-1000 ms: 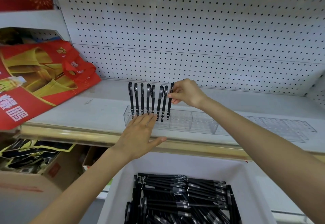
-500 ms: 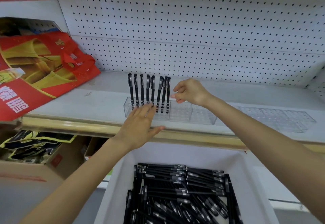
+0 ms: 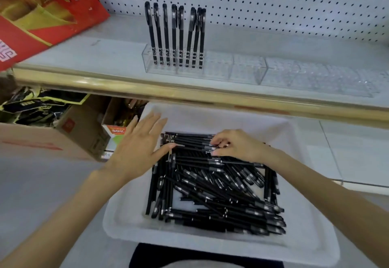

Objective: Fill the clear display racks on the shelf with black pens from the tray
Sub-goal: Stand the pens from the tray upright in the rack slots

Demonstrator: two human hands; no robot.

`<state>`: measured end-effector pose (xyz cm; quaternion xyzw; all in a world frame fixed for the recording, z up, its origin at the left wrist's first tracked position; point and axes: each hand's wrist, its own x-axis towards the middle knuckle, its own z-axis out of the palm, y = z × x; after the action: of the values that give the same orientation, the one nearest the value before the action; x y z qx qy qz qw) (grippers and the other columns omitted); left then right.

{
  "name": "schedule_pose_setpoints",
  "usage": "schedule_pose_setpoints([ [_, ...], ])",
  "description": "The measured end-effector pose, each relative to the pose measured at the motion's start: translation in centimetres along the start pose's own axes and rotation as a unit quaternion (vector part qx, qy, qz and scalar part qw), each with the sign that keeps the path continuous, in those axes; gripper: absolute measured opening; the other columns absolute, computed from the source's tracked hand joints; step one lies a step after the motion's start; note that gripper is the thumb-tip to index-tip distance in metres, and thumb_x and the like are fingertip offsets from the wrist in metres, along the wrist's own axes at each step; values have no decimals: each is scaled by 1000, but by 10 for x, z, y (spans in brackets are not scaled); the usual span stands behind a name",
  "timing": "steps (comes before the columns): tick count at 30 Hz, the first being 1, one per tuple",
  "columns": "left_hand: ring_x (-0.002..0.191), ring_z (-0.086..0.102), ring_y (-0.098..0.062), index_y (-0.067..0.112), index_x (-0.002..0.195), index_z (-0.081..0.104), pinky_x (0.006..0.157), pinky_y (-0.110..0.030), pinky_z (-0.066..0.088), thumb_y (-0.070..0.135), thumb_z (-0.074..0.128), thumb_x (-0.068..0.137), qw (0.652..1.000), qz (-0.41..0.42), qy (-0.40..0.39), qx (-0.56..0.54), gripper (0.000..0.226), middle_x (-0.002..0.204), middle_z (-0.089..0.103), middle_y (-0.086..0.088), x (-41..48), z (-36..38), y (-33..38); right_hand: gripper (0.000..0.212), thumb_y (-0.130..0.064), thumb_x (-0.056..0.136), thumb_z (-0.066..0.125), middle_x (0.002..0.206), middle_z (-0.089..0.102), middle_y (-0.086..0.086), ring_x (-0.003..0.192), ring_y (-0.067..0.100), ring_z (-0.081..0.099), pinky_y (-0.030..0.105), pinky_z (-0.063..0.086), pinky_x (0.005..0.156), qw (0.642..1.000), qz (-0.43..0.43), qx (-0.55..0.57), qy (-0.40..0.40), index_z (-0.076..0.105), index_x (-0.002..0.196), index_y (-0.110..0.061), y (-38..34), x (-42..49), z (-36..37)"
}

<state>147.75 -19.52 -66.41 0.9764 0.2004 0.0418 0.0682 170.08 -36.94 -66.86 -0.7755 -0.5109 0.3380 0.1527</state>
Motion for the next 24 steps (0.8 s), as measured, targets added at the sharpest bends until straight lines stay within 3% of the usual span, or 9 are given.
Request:
schedule_pose_setpoints([
  [4, 146, 17, -19, 14, 149, 29, 119, -37, 6, 71, 13, 88, 999, -29, -21, -13, 86, 155, 30, -6, -32, 19, -7, 58, -42, 84, 70, 130, 55, 5, 119, 17, 52, 24, 41, 95, 997, 24, -13, -76, 52, 132, -16, 12, 14, 36],
  [8, 144, 20, -12, 19, 147, 34, 117, -36, 10, 71, 18, 90, 999, -19, -16, -28, 79, 152, 37, -1, -51, 37, -7, 62, -50, 79, 72, 124, 52, 11, 116, 23, 48, 32, 40, 96, 997, 24, -46, -50, 53, 129, -17, 13, 26, 63],
  [11, 139, 12, 5, 29, 148, 30, 112, -26, 15, 71, 36, 88, 979, -79, 15, -189, 74, 152, 28, 14, -53, 32, -6, 55, -43, 82, 71, 113, 57, 7, 100, 14, 52, 23, 39, 83, 997, 44, 35, -55, 54, 126, -13, 10, 27, 70],
  [13, 139, 16, 5, 33, 146, 32, 111, -23, 18, 64, 46, 86, 960, -105, 27, -259, 69, 152, 29, 15, -51, 29, -4, 49, -39, 84, 71, 99, 57, 1, 89, 13, 53, 19, 39, 76, 993, 67, 81, -46, 55, 121, -13, 11, 25, 76],
  [18, 137, 24, 5, 38, 143, 36, 109, -26, 24, 70, 38, 82, 960, -86, 34, -264, 69, 147, 34, 21, -50, 28, 1, 25, -22, 83, 75, 73, 59, -8, 64, 0, 54, 5, 40, 59, 983, 84, 161, 1, 64, 101, -9, 19, 18, 82],
  [21, 136, 26, 6, 36, 142, 39, 109, -24, 24, 65, 35, 85, 953, -84, 48, -287, 64, 145, 35, 22, -50, 27, 3, 15, -21, 77, 79, 75, 64, -5, 69, 4, 58, 15, 44, 70, 973, 78, 215, 35, 69, 87, -16, 22, 13, 82],
  [24, 137, 23, 5, 31, 142, 41, 114, -30, 21, 63, 31, 88, 963, -75, 56, -253, 64, 146, 38, 16, -49, 29, 3, 13, -22, 78, 79, 75, 65, -3, 65, 3, 58, 15, 45, 61, 960, 74, 258, 80, 73, 87, -14, 16, 7, 72],
])
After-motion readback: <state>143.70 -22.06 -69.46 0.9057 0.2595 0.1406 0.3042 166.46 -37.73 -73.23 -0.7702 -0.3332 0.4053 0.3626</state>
